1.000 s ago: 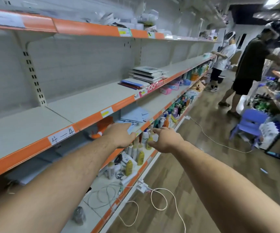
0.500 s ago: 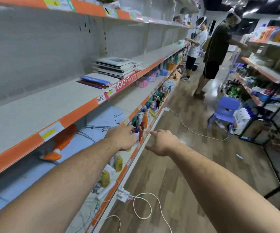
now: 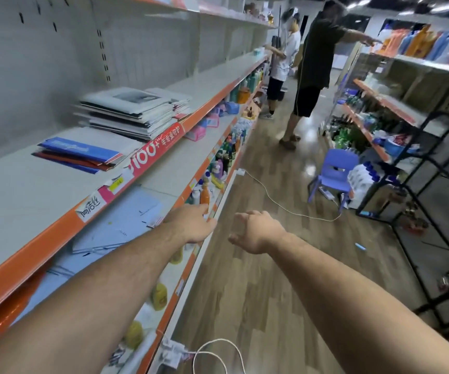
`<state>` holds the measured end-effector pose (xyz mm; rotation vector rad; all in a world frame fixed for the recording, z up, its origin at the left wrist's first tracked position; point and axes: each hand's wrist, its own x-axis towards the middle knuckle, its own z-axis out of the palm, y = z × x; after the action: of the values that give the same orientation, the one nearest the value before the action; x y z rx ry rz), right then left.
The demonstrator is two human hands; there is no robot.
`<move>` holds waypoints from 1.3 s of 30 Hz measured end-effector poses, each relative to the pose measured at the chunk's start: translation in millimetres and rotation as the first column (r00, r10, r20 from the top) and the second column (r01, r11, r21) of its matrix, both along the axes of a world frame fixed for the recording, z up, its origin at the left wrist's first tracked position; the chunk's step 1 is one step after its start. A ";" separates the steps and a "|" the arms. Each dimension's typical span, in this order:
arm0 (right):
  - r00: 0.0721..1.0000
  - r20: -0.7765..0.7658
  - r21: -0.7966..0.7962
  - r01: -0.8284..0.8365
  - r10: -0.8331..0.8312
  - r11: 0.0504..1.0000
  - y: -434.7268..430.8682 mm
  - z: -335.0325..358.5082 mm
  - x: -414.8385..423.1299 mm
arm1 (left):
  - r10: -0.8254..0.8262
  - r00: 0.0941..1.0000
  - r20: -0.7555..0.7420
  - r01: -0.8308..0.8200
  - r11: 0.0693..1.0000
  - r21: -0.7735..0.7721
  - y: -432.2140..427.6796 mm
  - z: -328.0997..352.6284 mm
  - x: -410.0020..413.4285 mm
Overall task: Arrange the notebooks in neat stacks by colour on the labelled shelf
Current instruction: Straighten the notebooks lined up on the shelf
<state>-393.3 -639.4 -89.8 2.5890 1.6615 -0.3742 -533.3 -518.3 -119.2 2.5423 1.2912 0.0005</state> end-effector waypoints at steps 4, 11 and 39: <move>0.999 -0.022 0.003 -0.024 0.024 1.000 41.6 -7.6 51.5 | -0.015 1.000 -0.012 0.015 1.000 0.024 36.6 -3.2 44.0; 0.989 -0.059 0.021 -0.137 0.138 0.990 136.9 -24.0 163.2 | 0.127 0.992 -0.026 -0.126 0.992 0.028 103.5 3.6 129.5; 0.805 -0.056 0.360 -0.536 0.591 0.764 509.8 99.6 284.6 | 0.483 0.873 0.066 -0.476 0.815 0.330 388.6 128.1 238.3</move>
<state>-108.8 -129.7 9.8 2.0995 2.6522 -0.2985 -295.0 -129.8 9.0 2.3907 2.0655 0.3302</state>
